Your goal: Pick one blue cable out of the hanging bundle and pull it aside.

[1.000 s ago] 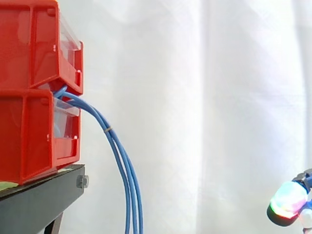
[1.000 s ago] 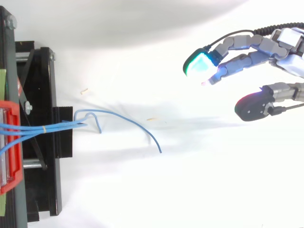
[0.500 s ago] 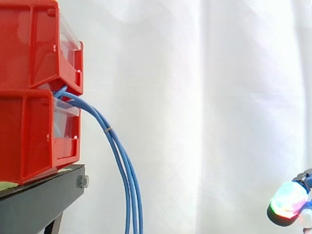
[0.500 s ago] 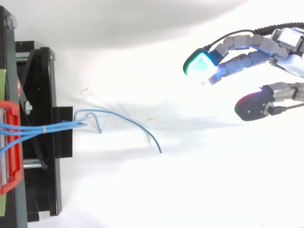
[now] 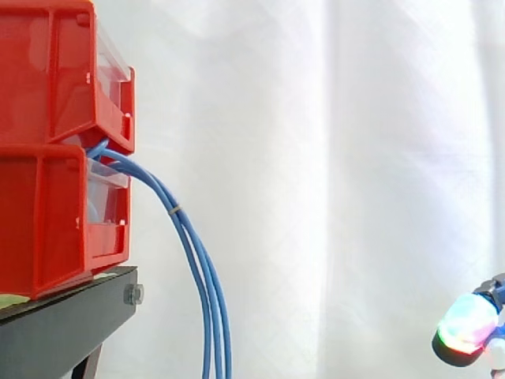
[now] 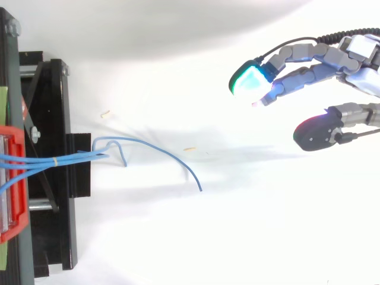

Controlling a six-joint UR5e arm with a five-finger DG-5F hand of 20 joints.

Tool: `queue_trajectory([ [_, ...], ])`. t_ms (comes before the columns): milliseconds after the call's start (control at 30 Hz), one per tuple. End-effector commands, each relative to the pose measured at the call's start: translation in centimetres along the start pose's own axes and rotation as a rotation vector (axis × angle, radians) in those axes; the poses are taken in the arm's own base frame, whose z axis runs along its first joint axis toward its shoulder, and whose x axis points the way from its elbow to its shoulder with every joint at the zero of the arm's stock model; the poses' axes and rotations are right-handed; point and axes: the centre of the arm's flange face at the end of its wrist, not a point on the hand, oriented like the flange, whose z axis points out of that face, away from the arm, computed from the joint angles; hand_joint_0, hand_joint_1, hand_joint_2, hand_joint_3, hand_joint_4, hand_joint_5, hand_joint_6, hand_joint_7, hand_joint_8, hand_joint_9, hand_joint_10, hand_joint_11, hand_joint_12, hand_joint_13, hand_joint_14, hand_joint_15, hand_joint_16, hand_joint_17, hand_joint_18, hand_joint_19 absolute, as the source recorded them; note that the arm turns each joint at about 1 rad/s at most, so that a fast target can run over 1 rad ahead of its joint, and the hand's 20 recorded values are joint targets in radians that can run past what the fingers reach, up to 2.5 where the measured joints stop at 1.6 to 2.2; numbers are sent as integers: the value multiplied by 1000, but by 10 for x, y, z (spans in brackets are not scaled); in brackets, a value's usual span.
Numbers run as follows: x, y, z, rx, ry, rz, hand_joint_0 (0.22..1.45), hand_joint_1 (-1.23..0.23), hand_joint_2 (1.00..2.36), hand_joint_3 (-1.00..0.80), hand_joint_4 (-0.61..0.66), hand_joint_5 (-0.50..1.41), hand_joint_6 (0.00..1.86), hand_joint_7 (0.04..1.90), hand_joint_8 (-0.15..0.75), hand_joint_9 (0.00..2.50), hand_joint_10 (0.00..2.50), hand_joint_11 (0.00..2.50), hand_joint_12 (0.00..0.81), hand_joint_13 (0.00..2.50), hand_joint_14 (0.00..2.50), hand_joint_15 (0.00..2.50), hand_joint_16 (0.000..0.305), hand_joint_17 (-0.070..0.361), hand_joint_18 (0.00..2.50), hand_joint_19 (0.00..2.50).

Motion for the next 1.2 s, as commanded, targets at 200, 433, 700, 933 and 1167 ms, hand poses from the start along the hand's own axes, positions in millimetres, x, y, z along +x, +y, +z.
queue_trajectory([
  [200,1,0,0,0,1,-1,462,-619,1000,-499,229,-174,502,725,259,807,8,243,330,736,14,362,55,124,540,365],
  [433,0,0,0,1,0,-1,464,-623,1000,-499,239,-169,502,722,267,894,9,253,324,814,15,390,53,120,586,355],
  [700,0,0,0,0,0,0,465,-621,1000,-495,264,-140,502,738,289,1099,11,309,328,952,16,409,53,119,713,362],
  [933,0,0,0,1,0,-1,466,-622,1000,-500,242,-141,502,738,259,1073,10,284,311,993,15,387,52,116,708,374],
  [1167,0,0,0,1,0,-1,465,-624,1000,-500,238,-143,502,741,262,1066,11,314,300,938,18,407,52,118,715,364],
])
